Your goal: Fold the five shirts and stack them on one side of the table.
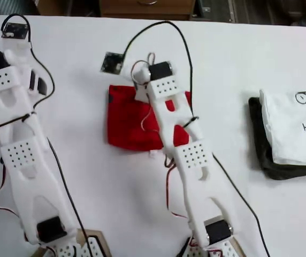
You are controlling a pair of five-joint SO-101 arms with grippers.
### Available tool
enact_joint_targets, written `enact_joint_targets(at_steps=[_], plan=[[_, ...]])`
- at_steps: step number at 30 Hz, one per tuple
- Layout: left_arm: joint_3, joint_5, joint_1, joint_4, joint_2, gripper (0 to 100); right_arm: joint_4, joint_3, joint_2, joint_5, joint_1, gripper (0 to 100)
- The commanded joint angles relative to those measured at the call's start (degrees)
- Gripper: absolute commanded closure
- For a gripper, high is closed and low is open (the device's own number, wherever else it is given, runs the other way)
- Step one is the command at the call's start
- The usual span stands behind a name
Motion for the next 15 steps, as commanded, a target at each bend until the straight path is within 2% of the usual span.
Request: enact_joint_targets(at_steps=[1,4,7,12,15], plan=[[-2.15,-0.35,-0.09,0.44,-4.48,77,-1.98,0.62,-2.42,1.85,0.48,77.3],[-2.15,-0.35,-0.09,0.62,-4.57,77,-8.48,0.35,0.22,1.85,3.21,76.9],[-2.15,-0.35,-0.09,0.97,-4.57,77,-10.51,0.26,1.63,1.85,5.32,77.0],[-2.15,-0.35,-0.09,1.05,-4.57,77,-7.87,-3.08,-0.13,1.85,6.73,77.2],[-2.15,-0.35,-0.09,0.88,-4.57,77,0.04,-7.3,-3.47,1.58,5.93,77.1]])
